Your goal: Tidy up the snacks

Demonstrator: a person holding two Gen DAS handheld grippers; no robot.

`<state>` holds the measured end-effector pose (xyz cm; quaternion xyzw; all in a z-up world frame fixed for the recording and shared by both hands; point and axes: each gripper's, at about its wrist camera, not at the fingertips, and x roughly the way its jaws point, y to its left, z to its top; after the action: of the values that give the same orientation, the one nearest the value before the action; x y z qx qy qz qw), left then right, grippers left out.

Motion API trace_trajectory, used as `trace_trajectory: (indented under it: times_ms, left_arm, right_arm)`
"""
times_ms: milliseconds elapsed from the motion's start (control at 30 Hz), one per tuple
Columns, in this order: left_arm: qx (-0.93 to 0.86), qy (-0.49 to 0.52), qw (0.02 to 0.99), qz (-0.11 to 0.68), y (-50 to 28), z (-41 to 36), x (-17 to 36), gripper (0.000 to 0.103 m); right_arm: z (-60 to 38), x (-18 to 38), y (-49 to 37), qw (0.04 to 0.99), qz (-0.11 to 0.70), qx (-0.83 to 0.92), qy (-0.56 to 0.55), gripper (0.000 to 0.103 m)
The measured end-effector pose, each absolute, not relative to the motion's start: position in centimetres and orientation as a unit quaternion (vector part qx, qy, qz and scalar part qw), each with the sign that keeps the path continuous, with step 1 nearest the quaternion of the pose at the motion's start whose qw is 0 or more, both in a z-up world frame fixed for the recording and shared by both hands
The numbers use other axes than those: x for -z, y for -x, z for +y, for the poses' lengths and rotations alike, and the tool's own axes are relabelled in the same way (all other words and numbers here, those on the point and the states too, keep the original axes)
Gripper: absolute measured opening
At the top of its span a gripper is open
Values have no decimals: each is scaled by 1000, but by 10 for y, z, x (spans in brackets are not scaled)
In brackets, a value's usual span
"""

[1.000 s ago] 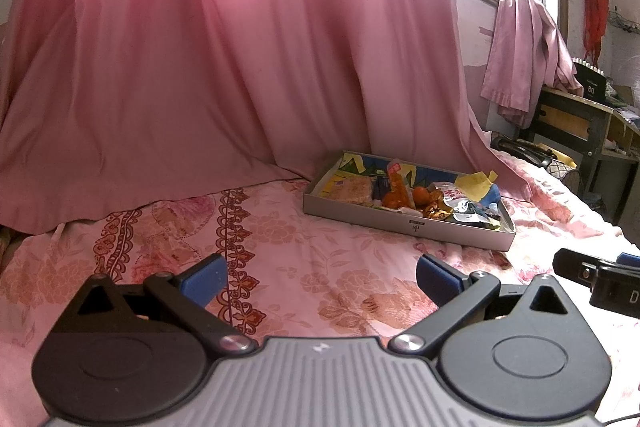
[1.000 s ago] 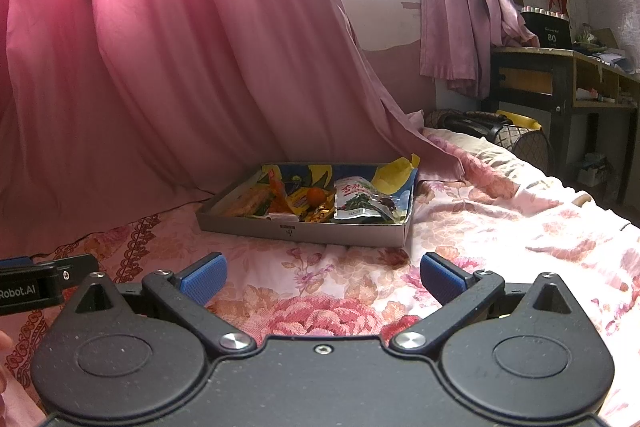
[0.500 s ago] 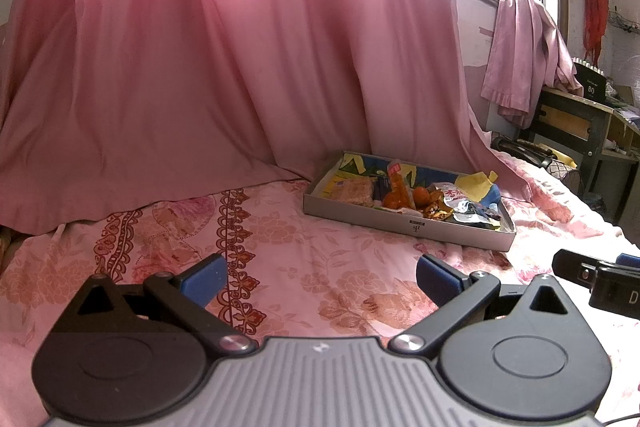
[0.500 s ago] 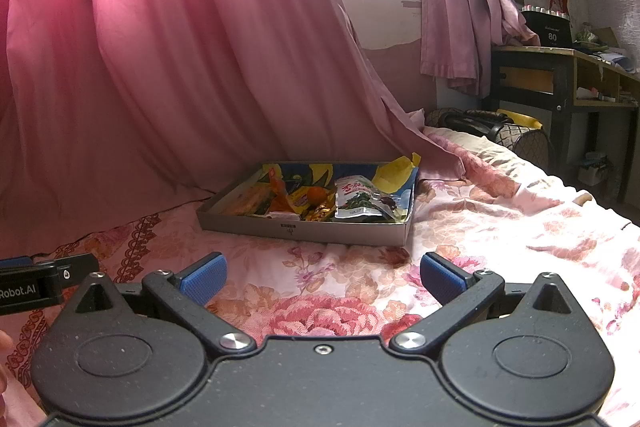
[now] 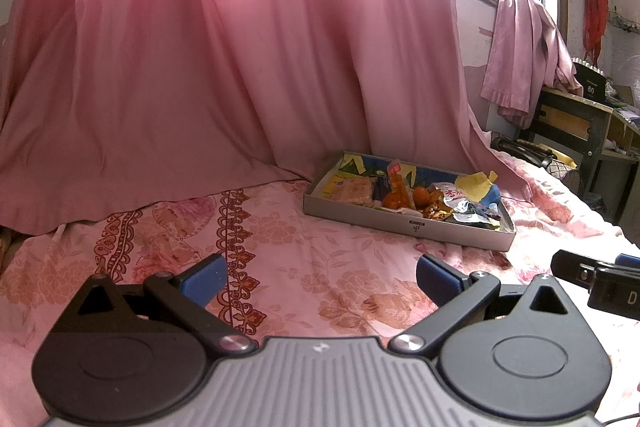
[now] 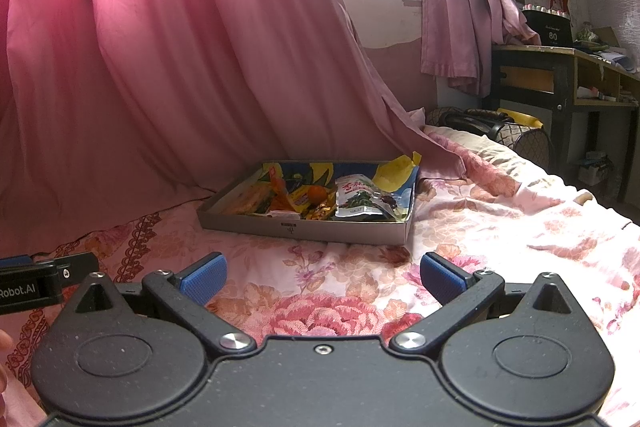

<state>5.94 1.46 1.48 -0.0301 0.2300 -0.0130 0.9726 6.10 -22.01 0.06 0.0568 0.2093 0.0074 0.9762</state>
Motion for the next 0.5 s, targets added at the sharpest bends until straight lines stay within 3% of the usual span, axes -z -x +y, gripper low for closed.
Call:
trace_trajectory:
  times_ms: [500]
  left_arm:
    - [12,31,972,233,-60,15,-13,103]
  right_arm:
    - [-220,1,-61,976,210,-8,-57,102]
